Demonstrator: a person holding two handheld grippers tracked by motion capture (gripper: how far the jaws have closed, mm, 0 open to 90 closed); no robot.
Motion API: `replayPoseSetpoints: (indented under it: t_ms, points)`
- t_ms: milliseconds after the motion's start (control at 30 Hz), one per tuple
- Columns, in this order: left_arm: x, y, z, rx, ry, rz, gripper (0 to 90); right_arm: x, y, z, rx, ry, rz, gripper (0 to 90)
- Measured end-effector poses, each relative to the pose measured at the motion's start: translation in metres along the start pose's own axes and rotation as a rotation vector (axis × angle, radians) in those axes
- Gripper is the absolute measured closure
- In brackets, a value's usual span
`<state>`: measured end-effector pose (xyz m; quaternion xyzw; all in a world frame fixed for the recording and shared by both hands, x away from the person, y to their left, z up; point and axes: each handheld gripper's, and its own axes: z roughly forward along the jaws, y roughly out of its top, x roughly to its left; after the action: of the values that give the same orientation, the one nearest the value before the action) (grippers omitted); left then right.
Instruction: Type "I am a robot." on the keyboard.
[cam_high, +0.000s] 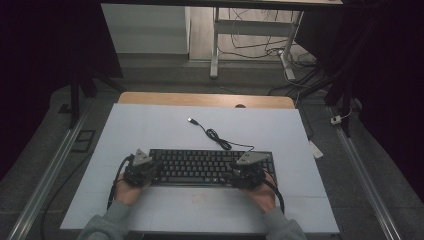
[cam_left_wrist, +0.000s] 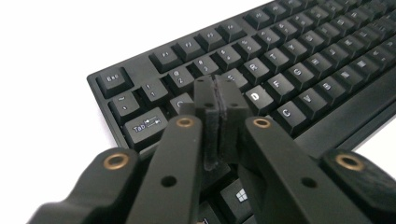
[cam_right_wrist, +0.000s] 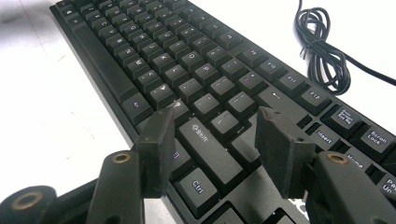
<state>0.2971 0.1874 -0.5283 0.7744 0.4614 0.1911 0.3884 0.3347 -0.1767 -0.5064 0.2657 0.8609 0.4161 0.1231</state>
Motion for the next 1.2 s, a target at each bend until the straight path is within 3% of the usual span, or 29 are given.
replayPoseSetpoints:
  t_ms: [167,333,500,1200]
  points:
    - [0.0001,0.0002,-0.0037,-0.022,-0.022,-0.007,76.9,0.0002,0.0001,-0.0005,0.000,-0.002,0.000,47.8]
    - [-0.0015,0.0002,-0.0053,-0.029,-0.048,0.000,60.5,-0.0001,-0.0001,-0.0007,0.001,-0.002,0.003,47.7]
    - [-0.0049,0.0003,-0.0060,-0.027,-0.067,0.009,51.9,-0.0005,-0.0003,-0.0008,0.002,-0.003,0.002,47.6]
    - [-0.0083,-0.0010,-0.0066,-0.011,-0.060,0.017,44.6,-0.0001,0.0004,-0.0024,-0.008,-0.003,0.000,47.6]
